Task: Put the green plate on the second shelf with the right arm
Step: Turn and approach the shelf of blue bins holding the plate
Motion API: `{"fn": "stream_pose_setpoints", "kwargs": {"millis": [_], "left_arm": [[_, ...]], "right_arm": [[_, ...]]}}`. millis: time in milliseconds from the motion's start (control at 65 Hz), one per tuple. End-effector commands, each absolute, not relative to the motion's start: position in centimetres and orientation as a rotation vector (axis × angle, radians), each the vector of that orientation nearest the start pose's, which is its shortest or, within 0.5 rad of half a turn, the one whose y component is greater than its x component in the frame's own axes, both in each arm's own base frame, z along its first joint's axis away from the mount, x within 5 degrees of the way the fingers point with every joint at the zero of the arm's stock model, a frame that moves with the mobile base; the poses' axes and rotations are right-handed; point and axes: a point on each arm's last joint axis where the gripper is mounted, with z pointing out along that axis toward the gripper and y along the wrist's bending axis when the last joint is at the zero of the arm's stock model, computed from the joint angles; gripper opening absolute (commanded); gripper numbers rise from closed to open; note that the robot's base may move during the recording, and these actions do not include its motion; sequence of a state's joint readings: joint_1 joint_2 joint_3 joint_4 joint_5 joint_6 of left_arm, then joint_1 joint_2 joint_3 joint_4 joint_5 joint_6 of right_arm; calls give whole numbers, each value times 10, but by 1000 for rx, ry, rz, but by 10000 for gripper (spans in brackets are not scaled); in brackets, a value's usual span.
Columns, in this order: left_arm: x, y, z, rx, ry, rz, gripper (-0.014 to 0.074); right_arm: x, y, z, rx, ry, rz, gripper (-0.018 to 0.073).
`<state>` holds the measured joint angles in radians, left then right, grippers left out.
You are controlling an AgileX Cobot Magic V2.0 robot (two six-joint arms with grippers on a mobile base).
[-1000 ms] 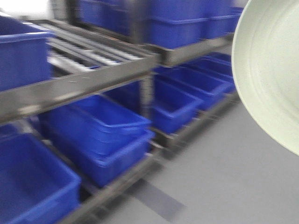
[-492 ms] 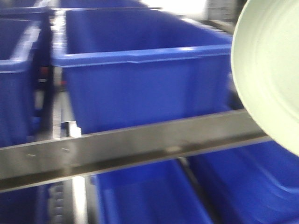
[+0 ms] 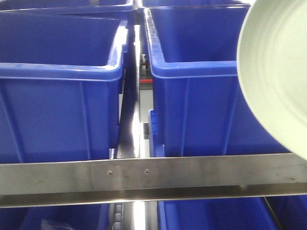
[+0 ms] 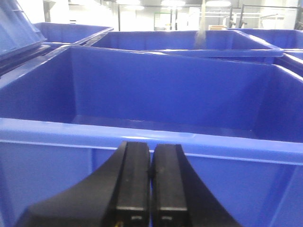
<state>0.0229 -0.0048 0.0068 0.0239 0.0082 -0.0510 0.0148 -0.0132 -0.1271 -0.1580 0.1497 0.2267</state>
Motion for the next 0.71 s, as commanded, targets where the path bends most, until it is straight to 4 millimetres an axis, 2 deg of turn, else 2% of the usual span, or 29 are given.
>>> {"fn": "stream_pose_setpoints", "kwargs": {"millis": [0, 692], "left_arm": [[56, 1, 204, -46, 1439, -14, 130], [56, 1, 204, -46, 1439, -14, 130]], "right_arm": [[40, 0, 264, 55, 1334, 76, 55], [40, 0, 266, 53, 1320, 78, 55]]}}
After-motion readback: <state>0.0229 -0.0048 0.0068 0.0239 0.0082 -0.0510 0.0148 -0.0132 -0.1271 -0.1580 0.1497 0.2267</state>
